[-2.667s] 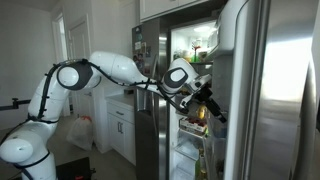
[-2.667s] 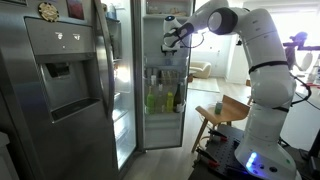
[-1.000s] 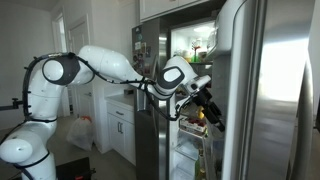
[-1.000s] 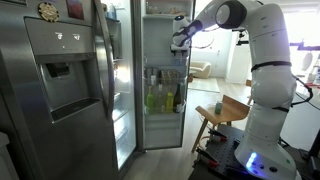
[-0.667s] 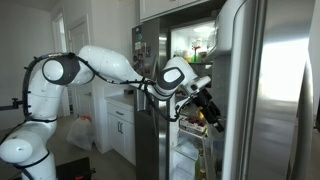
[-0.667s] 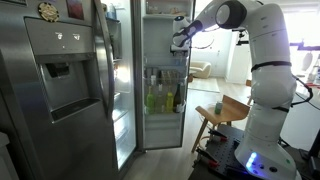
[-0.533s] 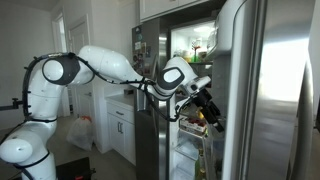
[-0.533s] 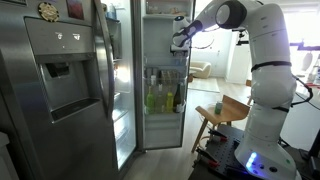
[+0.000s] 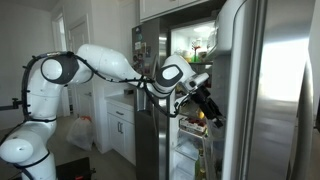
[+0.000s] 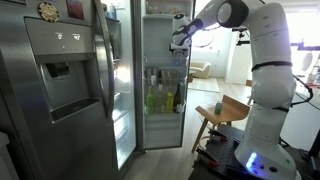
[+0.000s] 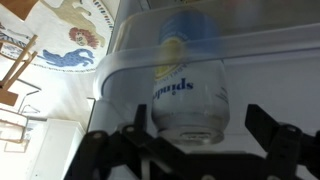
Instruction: Move the can in the fridge to the right
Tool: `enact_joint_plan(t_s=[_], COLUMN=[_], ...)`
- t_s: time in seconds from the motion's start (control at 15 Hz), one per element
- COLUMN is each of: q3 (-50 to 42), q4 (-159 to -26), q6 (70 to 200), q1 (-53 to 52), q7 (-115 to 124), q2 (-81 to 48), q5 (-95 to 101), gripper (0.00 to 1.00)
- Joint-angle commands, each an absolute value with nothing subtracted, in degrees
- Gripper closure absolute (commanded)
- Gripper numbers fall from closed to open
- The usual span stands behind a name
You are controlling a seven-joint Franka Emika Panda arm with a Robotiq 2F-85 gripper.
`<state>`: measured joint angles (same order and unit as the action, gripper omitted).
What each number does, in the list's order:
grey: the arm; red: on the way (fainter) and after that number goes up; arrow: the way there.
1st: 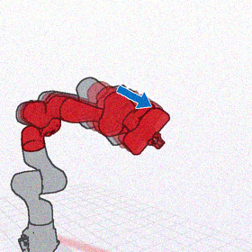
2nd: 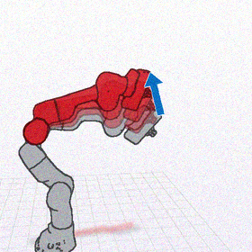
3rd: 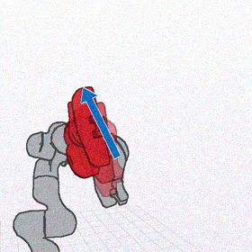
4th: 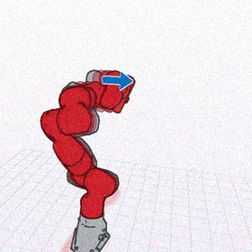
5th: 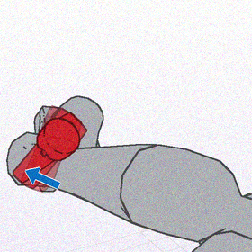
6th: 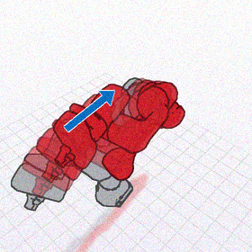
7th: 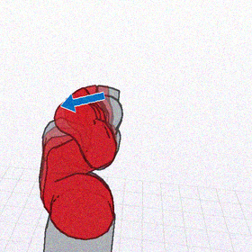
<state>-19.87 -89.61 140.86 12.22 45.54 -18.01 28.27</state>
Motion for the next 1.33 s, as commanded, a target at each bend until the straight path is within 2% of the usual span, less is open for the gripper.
enact_joint_plan(t_s=[0.0,0.67,1.27], q3=[-20.6,-18.5,-12.0], q4=[-93.2,-100.9,-113.0], q6=[141.7,141.1,139.1], q1=[10.5,8.5,8.8], q7=[48.4,53.8,35.0], q2=[-13.7,-4.9,5.3], q5=[31.3,38.9,22.2], gripper=[0.0,0.0,0.0])
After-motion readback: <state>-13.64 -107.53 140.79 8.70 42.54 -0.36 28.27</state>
